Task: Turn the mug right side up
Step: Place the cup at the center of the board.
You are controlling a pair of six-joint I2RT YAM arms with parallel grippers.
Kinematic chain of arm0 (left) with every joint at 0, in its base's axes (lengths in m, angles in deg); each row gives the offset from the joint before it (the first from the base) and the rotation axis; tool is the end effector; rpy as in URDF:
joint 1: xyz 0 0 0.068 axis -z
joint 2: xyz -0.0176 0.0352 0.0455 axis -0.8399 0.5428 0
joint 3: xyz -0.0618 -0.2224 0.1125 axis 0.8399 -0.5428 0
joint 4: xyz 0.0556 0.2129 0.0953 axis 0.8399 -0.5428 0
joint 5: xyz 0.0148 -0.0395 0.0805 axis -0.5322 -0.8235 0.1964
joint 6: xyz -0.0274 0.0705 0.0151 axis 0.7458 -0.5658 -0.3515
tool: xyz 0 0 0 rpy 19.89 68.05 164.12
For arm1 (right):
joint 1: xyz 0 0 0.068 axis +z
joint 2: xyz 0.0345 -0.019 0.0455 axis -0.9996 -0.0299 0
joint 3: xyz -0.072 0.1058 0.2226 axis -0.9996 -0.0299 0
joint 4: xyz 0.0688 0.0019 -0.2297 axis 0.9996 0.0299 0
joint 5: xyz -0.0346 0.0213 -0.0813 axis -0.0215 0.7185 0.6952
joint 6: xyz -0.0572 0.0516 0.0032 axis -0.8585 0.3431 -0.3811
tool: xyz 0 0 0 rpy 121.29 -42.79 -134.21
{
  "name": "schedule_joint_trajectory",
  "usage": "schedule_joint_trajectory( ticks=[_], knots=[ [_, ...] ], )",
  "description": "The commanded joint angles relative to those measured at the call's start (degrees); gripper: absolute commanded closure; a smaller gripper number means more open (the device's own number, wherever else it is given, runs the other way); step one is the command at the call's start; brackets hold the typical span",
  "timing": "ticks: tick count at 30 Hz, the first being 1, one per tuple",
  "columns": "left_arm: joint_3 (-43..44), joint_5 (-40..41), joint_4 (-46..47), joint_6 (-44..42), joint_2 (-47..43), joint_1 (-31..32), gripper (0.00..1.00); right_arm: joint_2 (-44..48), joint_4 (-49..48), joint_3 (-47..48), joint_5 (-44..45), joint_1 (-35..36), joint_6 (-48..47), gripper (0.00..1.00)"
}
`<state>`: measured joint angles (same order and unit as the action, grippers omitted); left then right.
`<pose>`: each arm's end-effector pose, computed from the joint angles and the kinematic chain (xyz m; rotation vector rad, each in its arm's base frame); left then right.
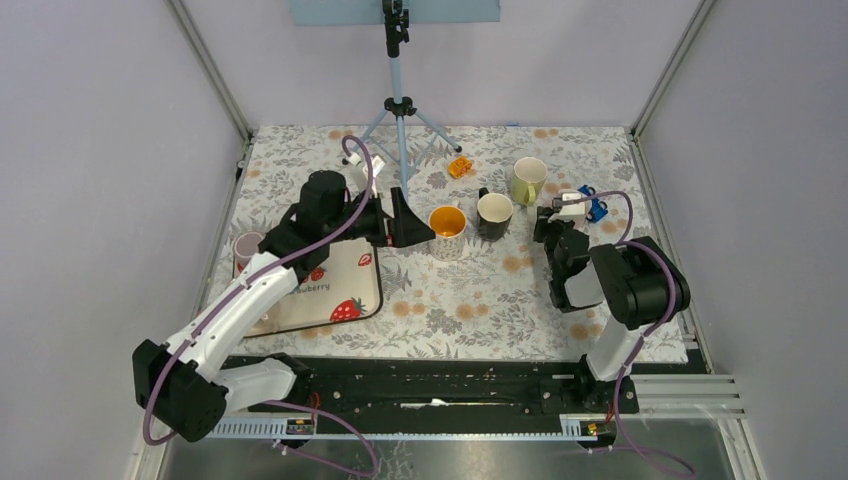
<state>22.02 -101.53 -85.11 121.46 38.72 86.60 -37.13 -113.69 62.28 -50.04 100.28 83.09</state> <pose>0.2133 -0.1610 0.3195 0.2896 2.1253 -1.2673 0.2998 0.0544 0.1598 -0.0548 1.4872 0.0539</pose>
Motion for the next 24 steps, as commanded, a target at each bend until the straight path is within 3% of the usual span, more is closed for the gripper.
schedule_joint_trajectory(
  ticks=[1,10,24],
  knots=[
    [-0.91,-0.22,2.32,-1.23,-2.39,0.32,0.01,2.80,-14.10,-0.90,0.46,0.38,2.37,0.74],
    [-2.00,-0.21,2.32,-1.05,-4.19,0.27,0.01,3.47,-13.96,-2.11,-2.37,0.40,6.46,0.60],
    [-3.70,0.05,2.37,-1.04,-6.07,0.41,0.01,5.57,-13.53,-5.97,-0.75,0.45,11.24,0.55]
  ],
)
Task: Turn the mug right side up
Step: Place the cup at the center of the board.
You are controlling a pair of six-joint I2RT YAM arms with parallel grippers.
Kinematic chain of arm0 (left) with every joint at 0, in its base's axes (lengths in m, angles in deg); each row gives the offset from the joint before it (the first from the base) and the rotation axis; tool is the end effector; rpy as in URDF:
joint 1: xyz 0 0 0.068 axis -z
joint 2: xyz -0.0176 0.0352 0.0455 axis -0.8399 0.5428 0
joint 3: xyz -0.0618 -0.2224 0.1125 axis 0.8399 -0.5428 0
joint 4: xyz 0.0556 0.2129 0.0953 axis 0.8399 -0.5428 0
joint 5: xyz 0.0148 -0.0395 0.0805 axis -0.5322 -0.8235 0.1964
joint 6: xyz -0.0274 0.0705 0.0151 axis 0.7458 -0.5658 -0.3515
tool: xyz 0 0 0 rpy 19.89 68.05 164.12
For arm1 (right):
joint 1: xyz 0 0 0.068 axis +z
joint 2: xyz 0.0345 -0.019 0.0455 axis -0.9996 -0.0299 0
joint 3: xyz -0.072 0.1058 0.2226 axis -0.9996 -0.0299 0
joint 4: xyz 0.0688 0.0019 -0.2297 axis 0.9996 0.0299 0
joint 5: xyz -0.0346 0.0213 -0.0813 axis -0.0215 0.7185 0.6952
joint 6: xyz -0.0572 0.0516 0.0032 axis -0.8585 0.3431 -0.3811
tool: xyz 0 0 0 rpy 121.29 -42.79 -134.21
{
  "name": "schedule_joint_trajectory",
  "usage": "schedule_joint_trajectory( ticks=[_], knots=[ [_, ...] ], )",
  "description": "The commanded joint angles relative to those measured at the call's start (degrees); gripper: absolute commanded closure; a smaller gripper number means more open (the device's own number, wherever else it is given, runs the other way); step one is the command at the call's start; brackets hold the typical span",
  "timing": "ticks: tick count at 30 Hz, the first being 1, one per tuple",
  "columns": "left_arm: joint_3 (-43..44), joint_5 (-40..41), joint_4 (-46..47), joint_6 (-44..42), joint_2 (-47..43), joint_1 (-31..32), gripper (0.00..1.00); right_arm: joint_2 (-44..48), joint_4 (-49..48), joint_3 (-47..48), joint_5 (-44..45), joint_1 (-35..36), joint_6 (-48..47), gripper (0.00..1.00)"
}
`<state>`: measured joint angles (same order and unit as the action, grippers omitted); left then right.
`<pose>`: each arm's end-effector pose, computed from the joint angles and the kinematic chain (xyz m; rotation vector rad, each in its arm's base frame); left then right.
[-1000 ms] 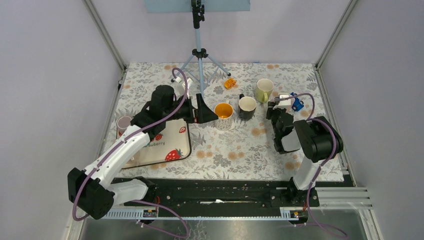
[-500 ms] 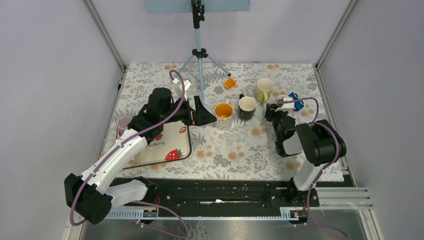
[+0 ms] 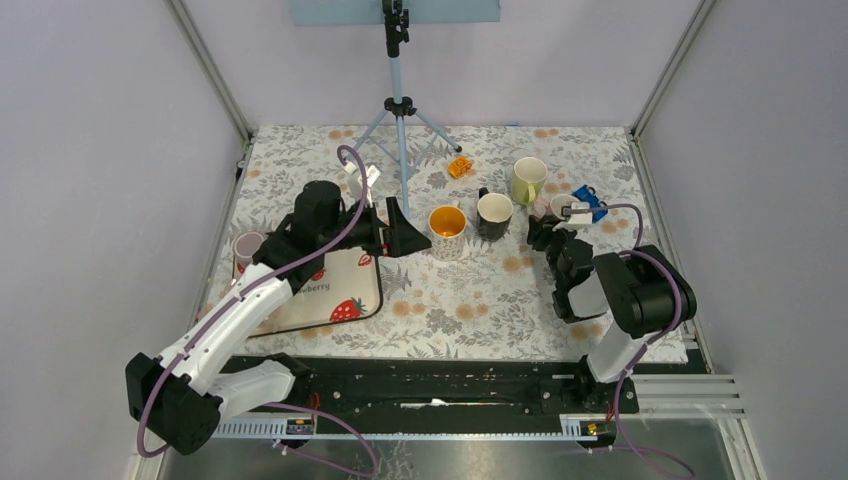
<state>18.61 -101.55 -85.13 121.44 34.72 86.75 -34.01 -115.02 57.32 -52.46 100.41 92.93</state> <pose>0.1996 -0.1540 0.3154 0.2960 2.1147 -1.2705 0.2800 0.0536 0.1578 0.0368 1.5001 0.2245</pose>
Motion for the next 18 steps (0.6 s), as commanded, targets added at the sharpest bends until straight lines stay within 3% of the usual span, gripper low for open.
schedule_joint_trajectory(
  ticks=[1,18],
  knots=[
    [-0.29,0.15,2.39,-1.01,-2.17,0.26,0.01,2.82,-11.49,-1.06,1.61,0.30,1.62,0.55],
    [-0.29,0.70,2.30,-0.27,-2.85,0.25,0.01,13.01,9.25,0.67,2.26,0.54,5.59,0.52]
  ],
)
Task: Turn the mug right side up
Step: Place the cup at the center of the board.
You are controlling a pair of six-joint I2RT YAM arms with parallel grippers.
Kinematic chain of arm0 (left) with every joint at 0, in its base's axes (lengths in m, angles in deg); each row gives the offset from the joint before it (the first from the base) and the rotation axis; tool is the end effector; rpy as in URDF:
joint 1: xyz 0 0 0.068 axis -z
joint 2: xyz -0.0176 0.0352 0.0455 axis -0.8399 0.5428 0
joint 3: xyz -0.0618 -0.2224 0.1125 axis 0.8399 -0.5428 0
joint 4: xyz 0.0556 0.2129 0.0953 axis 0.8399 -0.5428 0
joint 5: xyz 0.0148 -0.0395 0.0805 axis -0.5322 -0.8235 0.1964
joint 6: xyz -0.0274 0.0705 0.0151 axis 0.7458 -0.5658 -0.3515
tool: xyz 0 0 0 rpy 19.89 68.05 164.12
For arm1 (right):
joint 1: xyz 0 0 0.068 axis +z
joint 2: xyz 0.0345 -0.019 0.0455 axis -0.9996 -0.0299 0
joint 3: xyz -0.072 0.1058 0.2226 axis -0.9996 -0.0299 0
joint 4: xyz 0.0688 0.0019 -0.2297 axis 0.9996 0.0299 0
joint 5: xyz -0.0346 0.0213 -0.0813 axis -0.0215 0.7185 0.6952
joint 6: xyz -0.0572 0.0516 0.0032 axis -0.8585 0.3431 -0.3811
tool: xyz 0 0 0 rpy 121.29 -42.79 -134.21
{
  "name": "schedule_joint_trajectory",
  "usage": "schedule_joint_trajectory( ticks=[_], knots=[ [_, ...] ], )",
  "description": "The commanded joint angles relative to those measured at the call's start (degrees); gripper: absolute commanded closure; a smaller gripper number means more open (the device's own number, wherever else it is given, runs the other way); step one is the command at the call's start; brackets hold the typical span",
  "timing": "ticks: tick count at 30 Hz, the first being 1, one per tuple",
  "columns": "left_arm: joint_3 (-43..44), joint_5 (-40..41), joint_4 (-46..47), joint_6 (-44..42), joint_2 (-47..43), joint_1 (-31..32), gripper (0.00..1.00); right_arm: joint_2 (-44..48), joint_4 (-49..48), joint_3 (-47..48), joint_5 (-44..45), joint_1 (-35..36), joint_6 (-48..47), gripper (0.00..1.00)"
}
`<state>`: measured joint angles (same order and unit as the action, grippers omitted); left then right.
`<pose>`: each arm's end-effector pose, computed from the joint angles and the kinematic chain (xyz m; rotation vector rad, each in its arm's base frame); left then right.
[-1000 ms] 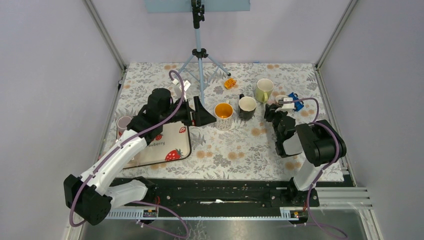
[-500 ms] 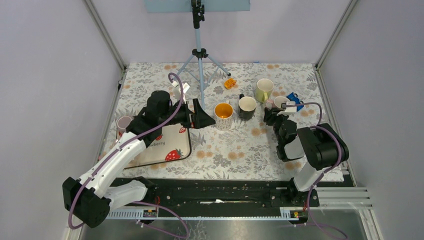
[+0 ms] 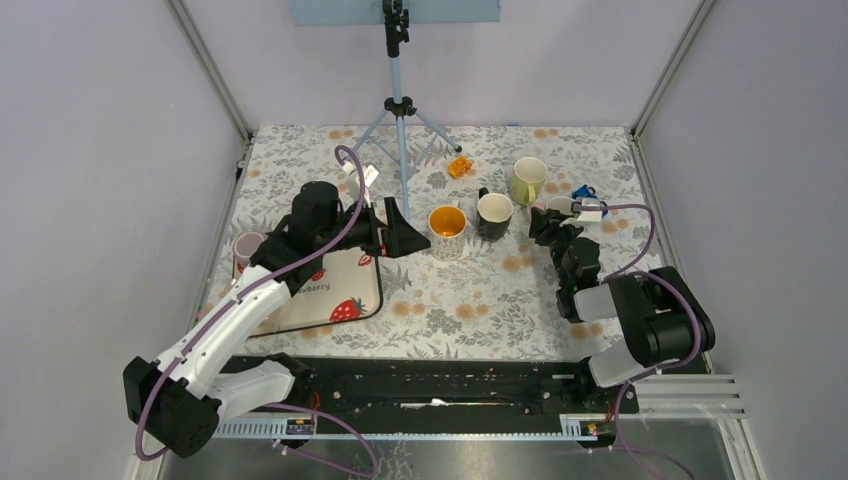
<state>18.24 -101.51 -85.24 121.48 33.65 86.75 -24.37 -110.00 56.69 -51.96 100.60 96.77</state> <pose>0.1962 -0.1520 0.3171 0.2977 2.1039 -1.2719 0.2694 0.0517 0.1867 0.0933 1.4304 0.2862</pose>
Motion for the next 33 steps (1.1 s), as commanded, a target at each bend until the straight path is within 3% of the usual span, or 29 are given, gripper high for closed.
schedule_joint_trajectory(
  ticks=[1,7,12,15,18,25,29,33],
  knots=[
    [0.01,0.80,2.49,-0.17,-1.76,0.26,0.01,4.72,5.70,1.10,1.84,0.34,2.47,0.52],
    [-0.57,1.53,2.41,0.90,-2.35,0.25,0.01,16.16,24.93,3.29,2.21,0.34,6.18,0.50],
    [-0.46,3.18,1.06,1.69,-2.80,0.25,0.01,24.02,44.52,9.48,-0.88,0.34,10.94,0.42],
    [-0.09,5.55,-0.93,1.85,-3.29,0.24,0.01,26.29,56.61,14.63,-2.52,0.34,13.22,0.28],
    [0.73,8.66,-3.47,1.50,-3.45,0.12,0.01,27.89,65.58,19.37,-3.88,0.56,14.80,0.02],
    [2.71,24.62,-10.37,1.54,-3.08,0.04,0.01,29.44,79.95,26.84,-5.92,1.04,17.95,0.00],
    [3.71,36.54,-15.88,2.68,-2.80,-0.13,0.01,30.78,88.16,30.63,-2.55,1.04,25.72,0.00],
    [4.21,45.31,-20.98,5.87,-1.79,-1.98,0.01,30.67,90.34,32.51,-9.64,1.04,27.95,0.00]
  ],
)
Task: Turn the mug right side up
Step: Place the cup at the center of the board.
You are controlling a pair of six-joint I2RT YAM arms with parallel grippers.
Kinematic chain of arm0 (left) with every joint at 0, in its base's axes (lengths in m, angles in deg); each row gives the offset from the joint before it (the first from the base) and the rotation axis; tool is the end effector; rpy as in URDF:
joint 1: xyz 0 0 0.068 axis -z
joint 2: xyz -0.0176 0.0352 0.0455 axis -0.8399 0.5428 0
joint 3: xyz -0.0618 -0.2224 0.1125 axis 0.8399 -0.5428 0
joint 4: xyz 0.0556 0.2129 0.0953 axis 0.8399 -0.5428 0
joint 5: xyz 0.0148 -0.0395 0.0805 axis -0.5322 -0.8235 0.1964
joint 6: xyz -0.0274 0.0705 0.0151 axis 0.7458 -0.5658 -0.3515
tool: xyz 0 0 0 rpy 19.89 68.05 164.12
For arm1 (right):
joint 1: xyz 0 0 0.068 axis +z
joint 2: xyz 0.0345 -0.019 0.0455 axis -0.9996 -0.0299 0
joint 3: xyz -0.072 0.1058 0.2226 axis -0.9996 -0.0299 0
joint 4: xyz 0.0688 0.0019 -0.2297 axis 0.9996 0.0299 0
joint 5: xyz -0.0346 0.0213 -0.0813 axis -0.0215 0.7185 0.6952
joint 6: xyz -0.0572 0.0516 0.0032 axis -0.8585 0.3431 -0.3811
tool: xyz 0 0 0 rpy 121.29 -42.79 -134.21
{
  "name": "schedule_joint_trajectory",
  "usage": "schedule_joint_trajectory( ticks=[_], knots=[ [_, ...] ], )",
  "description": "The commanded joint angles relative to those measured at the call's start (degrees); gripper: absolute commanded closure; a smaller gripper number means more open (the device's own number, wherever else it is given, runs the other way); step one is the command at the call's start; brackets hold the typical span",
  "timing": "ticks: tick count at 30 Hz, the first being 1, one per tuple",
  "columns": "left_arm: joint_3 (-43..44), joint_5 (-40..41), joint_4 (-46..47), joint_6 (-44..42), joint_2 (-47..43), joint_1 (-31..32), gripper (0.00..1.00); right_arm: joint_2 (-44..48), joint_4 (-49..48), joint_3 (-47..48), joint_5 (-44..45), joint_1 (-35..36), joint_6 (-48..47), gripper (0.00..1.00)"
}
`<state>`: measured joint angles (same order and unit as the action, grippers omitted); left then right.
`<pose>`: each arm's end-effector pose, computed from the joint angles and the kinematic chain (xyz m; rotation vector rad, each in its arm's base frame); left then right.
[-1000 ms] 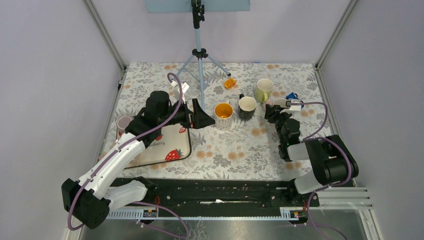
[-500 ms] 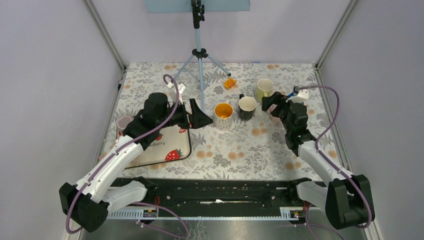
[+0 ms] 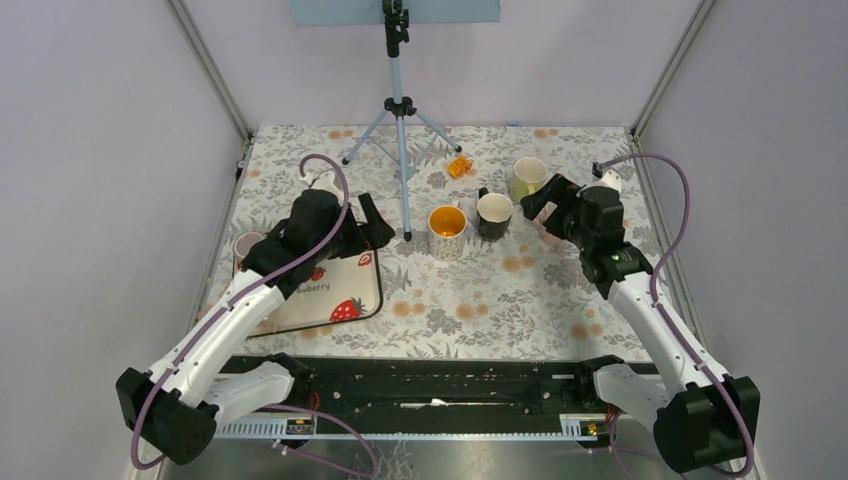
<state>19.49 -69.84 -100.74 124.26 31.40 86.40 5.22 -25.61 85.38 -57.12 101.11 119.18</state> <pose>0.2006 -0.1135 0.2964 -0.1732 2.2412 -0.6812 0.2487 0.0555 0.2851 0.3835 1.8822 0.5566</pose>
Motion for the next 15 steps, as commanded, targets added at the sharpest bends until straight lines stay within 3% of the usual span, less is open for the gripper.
schedule_joint_trajectory(
  ticks=[1,6,15],
  knots=[
    [3.04,14.72,-6.35,3.65,0.75,-2.32,0.01,0.85,6.28,3.87,-5.42,0.54,6.54,0.00],
    [2.75,22.25,-11.30,7.05,-0.16,-5.49,0.01,0.23,7.00,3.28,-8.95,0.54,7.74,0.00],
    [2.72,27.44,-16.74,8.38,1.56,-13.62,0.01,-4.43,10.74,7.62,-14.18,0.54,3.51,0.00]
  ],
)
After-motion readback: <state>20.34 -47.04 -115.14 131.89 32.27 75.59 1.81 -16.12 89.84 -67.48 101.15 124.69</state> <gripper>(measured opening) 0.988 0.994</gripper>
